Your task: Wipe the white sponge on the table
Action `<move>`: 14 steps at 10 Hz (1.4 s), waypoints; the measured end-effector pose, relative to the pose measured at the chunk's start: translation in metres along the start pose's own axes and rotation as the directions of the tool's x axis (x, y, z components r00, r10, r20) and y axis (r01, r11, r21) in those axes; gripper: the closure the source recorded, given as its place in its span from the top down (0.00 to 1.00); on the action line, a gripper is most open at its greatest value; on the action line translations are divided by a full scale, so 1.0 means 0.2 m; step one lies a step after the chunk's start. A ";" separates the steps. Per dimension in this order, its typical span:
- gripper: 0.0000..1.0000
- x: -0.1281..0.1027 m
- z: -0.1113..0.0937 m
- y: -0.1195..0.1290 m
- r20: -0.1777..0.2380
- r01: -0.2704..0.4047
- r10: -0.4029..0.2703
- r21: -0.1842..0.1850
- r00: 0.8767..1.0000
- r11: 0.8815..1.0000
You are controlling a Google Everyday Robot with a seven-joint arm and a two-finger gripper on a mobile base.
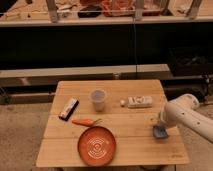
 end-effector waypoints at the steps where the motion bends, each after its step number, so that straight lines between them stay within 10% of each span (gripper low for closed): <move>1: 0.11 -0.01 0.01 -0.05 0.007 0.026 -0.026 -0.005 1.000 1.000; 9: 0.11 -0.14 0.05 -0.42 0.045 0.210 -0.210 0.003 0.977 0.978; 14: 0.11 -0.30 0.13 -0.41 0.087 0.246 -0.245 0.006 0.966 0.969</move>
